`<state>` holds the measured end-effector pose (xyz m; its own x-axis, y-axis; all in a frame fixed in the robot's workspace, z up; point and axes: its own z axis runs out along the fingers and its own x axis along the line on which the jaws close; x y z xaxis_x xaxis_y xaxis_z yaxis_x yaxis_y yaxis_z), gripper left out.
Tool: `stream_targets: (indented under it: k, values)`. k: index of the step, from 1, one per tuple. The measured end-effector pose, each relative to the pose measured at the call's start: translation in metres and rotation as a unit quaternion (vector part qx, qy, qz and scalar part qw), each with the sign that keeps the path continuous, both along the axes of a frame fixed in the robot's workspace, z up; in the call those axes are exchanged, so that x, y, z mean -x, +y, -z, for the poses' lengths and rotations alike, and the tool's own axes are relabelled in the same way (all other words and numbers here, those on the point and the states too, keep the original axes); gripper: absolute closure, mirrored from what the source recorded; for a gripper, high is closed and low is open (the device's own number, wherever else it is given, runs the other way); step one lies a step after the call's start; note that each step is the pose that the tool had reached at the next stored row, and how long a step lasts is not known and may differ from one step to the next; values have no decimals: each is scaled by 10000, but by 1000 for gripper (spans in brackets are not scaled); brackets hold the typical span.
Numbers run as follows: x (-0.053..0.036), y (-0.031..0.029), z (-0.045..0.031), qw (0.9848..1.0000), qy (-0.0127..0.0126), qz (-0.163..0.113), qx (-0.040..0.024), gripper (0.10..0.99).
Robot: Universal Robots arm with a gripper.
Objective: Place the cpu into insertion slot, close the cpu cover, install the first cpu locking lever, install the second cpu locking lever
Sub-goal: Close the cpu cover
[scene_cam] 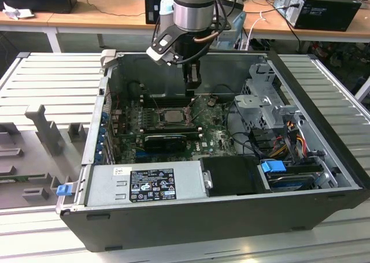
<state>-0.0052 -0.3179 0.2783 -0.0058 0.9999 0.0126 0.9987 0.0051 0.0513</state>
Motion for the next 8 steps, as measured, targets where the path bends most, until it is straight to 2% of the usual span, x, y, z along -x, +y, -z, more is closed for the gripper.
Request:
stream_targets:
  k: [8]
  values:
    - [-121, 0, -1, 10000, 9, -1, 1, 980]
